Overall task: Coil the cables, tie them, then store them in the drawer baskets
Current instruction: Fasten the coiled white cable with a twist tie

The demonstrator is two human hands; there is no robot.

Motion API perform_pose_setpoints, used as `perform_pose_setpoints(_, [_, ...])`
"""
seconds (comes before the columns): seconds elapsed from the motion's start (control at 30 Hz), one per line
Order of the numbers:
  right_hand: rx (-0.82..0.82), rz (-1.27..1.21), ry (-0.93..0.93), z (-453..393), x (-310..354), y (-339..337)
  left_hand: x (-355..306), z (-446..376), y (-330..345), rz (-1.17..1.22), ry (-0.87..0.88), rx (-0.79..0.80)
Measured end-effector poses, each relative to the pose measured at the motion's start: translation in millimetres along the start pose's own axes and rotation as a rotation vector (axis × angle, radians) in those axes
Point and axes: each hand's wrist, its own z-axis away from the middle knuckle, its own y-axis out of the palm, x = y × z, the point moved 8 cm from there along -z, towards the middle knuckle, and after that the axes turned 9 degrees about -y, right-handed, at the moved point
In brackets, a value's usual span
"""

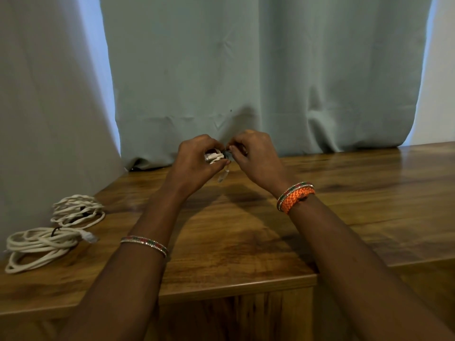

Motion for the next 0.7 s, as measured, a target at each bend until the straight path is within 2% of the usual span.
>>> perform_pose_setpoints(0.7, [0.0, 0.037, -0.027, 1.4, -0.5, 1.8, -4.4, 0.7, 1.7, -0.049, -0.001, 0.007])
